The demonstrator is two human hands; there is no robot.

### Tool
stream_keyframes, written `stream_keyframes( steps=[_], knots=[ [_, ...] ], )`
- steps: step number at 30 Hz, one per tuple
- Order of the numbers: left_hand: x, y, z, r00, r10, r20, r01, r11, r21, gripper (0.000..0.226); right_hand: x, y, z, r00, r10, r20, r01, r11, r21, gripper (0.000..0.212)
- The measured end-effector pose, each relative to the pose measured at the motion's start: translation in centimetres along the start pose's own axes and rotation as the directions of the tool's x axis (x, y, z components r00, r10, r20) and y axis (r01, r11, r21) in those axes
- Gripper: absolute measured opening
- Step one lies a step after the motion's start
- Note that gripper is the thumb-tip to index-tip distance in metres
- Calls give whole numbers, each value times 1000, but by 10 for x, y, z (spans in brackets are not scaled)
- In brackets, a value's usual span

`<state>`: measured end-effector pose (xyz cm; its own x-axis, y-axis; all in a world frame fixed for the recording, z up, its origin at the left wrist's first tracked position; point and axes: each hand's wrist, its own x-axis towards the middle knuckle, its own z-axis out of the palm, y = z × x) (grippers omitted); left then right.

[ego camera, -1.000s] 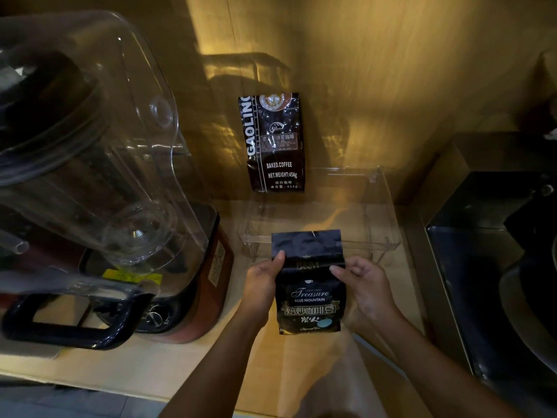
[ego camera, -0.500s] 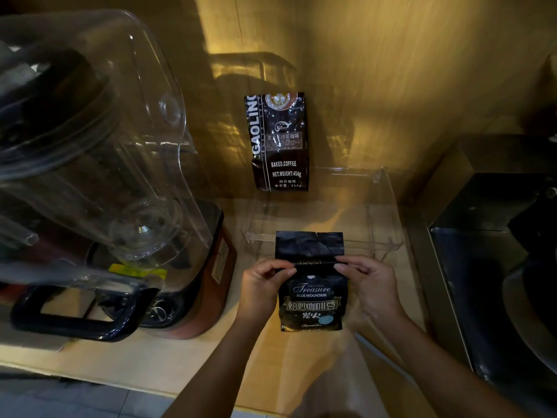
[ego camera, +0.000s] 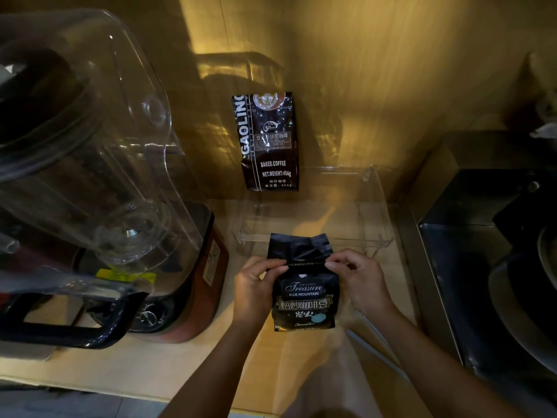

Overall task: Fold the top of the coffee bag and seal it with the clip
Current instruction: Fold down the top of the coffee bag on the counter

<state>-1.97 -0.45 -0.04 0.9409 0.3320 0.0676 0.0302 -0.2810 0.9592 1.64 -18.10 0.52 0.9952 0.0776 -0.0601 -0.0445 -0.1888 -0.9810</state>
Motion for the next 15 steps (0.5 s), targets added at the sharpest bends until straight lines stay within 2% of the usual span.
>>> stream_keyframes(
  steps=[3,7,10,15],
  knots=[
    [-5,1,3,999,4,-42,-4,1000,-6,27,3,-2,-2,997,-75,29,78,992,-98,23],
    [-3,0,5,994,27,-109,-2,975,220,18,4,-4,-4,987,-146,68,157,963,-220,10],
    [-2,0,2,989,149,-21,-136,941,309,8,3,-4,-4,986,-155,65,167,939,-300,17],
    [2,14,-8,950,248,189,-309,827,470,14,4,-4,-6,984,-159,75,175,922,-344,10]
  ],
)
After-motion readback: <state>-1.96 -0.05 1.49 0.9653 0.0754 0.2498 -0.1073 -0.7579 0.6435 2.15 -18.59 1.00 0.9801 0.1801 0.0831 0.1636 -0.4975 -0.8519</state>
